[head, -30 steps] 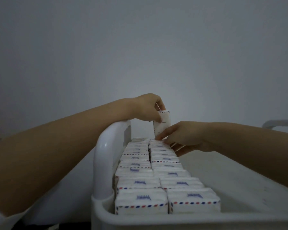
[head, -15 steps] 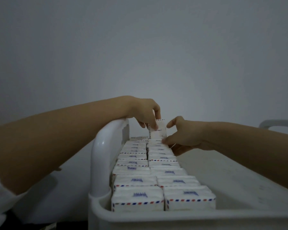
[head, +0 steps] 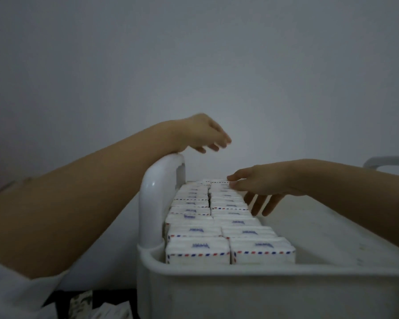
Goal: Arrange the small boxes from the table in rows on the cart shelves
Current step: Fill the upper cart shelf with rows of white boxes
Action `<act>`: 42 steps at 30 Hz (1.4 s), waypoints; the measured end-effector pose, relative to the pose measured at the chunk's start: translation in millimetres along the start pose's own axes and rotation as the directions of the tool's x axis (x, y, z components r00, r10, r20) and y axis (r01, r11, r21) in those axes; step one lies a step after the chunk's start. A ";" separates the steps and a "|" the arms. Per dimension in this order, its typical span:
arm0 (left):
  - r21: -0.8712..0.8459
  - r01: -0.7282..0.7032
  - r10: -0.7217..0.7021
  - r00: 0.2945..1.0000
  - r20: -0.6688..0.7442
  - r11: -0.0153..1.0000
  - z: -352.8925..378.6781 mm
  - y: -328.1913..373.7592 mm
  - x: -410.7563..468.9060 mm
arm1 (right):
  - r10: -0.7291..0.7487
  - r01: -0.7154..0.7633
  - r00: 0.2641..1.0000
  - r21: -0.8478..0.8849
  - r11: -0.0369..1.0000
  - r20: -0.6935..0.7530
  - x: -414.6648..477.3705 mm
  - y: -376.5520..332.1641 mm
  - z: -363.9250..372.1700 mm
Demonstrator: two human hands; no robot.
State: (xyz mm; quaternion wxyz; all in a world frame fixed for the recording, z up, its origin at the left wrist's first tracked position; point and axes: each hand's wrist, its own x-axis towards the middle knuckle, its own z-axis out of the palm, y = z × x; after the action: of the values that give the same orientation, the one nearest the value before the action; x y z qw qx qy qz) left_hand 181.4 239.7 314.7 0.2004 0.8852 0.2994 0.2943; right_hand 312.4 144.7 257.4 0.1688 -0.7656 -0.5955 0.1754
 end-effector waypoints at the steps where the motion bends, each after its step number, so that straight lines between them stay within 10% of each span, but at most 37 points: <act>1: -0.121 -0.012 0.001 0.996 -0.090 0.993 -4.4 3.3 -9.8 | -0.001 0.001 1.000 -0.030 1.000 0.005 -1.0 -0.1 -0.3; 7: -0.343 -0.152 0.019 0.932 -0.362 0.927 -21.6 0.6 -108.1 | -0.206 0.124 0.948 -0.314 0.941 -0.243 -21.1 -19.4 -7.4; 18: -0.326 0.055 -0.168 0.929 -0.330 0.944 3.3 -79.7 -277.9 | -0.798 0.744 0.518 -0.299 0.598 -0.307 -174.8 -103.1 94.2; 31: -0.102 0.536 -0.509 0.699 -0.502 0.838 37.2 -246.4 -478.6 | -0.761 0.768 0.639 -0.145 0.624 0.107 -76.5 -137.5 354.8; 37: 0.086 0.536 -0.376 0.689 -0.620 0.840 54.2 -263.7 -512.5 | -0.713 0.758 0.642 -0.366 0.539 0.280 -46.2 -167.2 411.8; 42: 0.163 0.739 -0.614 0.644 -0.456 0.654 54.9 -280.4 -526.5 | -0.681 0.701 0.689 -0.469 0.538 0.249 -39.8 -167.5 433.2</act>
State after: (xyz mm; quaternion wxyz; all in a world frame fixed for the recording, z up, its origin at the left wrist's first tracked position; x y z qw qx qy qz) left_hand -239.9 96.3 -86.3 0.0847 0.6547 0.6896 0.2978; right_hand -43.0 166.7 -43.5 -0.0046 -0.4798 -0.8751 -0.0630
